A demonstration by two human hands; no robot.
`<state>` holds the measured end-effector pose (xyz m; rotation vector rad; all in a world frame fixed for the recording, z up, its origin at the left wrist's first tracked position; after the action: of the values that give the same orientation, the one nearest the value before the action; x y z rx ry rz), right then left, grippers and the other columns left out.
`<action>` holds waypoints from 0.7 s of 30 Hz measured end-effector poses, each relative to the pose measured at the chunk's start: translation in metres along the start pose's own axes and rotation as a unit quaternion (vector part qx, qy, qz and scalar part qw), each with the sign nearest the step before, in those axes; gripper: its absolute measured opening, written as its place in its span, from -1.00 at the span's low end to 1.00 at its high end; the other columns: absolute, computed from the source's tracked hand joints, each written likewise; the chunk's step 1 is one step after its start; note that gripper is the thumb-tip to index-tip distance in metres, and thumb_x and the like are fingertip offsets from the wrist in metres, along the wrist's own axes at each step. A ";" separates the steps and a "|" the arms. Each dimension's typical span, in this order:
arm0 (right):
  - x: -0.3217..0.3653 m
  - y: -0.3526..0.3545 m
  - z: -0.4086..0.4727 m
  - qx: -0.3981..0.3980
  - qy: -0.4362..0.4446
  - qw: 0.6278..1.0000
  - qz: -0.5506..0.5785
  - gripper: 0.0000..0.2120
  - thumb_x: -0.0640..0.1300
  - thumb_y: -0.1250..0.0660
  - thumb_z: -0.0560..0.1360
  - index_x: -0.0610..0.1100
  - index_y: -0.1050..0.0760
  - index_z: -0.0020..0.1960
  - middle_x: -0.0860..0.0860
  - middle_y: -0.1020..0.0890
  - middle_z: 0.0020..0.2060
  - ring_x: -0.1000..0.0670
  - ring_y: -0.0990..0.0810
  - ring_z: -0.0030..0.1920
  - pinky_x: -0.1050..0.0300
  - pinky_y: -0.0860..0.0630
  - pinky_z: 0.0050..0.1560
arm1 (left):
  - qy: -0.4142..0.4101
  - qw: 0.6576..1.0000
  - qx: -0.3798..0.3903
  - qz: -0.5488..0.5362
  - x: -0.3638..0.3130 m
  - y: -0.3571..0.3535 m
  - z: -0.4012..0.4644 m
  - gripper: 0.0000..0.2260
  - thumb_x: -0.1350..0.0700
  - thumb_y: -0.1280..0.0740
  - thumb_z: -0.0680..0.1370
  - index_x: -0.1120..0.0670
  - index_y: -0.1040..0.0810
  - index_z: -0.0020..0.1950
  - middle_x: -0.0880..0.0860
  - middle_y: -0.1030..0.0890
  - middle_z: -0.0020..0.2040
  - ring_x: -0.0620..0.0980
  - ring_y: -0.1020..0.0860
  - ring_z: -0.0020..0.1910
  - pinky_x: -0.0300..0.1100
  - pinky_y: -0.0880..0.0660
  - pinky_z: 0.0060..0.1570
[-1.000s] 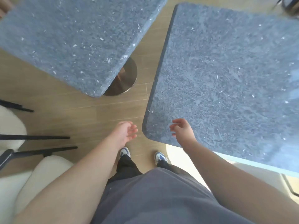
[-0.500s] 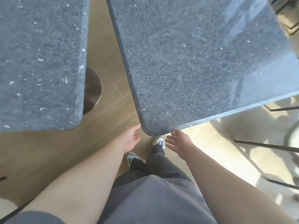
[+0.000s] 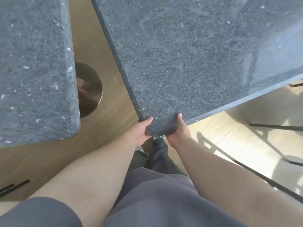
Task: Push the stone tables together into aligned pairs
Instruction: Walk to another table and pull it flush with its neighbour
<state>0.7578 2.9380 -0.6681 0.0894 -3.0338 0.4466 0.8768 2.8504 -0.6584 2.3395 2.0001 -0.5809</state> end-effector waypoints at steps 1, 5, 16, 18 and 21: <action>0.001 0.001 0.000 -0.003 0.003 1.000 0.001 -0.28 0.21 -0.51 0.38 -0.17 -0.45 0.39 -0.15 -0.60 0.29 -0.20 -0.63 0.21 -0.18 -0.49 0.33 | 0.002 1.000 -0.005 0.003 0.001 0.002 0.002 -0.67 0.10 -0.40 0.59 0.15 -0.50 0.32 0.14 -0.64 0.24 0.14 -0.63 0.18 0.10 -0.58 0.19; 0.004 -0.001 -0.002 0.007 0.001 1.000 0.008 -0.32 0.17 -0.47 0.43 -0.19 -0.43 0.40 -0.16 -0.59 0.32 -0.18 -0.60 0.27 -0.17 -0.49 0.33 | 0.017 1.000 0.000 0.015 0.001 0.006 0.007 -0.59 0.11 -0.42 0.58 0.14 -0.44 0.39 0.15 -0.62 0.28 0.17 -0.62 0.22 0.18 -0.58 0.17; -0.008 -0.015 -0.015 -0.085 0.096 0.992 -0.005 -0.33 0.28 -0.44 0.41 -0.17 -0.47 0.32 -0.09 -0.63 0.24 -0.11 -0.64 0.19 -0.13 -0.58 0.21 | 0.069 0.988 0.085 0.106 -0.009 0.008 0.019 -0.66 0.08 -0.32 0.64 0.18 -0.40 0.37 0.15 -0.58 0.28 0.11 -0.61 0.17 0.15 -0.51 0.29; -0.010 -0.018 -0.020 -0.118 0.108 0.987 -0.011 -0.32 0.30 -0.43 0.41 -0.15 -0.47 0.31 -0.06 -0.63 0.22 -0.10 -0.63 0.21 -0.12 -0.54 0.27 | 0.080 0.984 0.102 0.126 -0.011 0.008 0.019 -0.65 0.08 -0.33 0.64 0.19 -0.41 0.37 0.16 -0.58 0.29 0.12 -0.60 0.18 0.17 -0.49 0.32; -0.017 -0.022 -0.023 -0.154 0.118 0.981 -0.001 -0.36 0.31 -0.43 0.41 -0.13 -0.46 0.27 -0.05 -0.62 0.23 -0.10 -0.61 0.25 -0.12 -0.48 0.36 | 0.084 0.979 0.119 0.145 -0.016 0.013 0.017 -0.67 0.10 -0.31 0.65 0.20 -0.42 0.36 0.20 -0.58 0.29 0.14 -0.60 0.18 0.18 -0.46 0.34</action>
<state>0.7776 2.9241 -0.6410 0.0198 -2.8249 -0.0175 0.8823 2.8291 -0.6731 2.8421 1.6747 -0.6569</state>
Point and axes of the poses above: each hand's wrist, its own z-axis towards the middle knuckle, its own y-axis out of the back of the hand, x = y × z, the point moved 7 cm from there along z, towards the middle knuckle
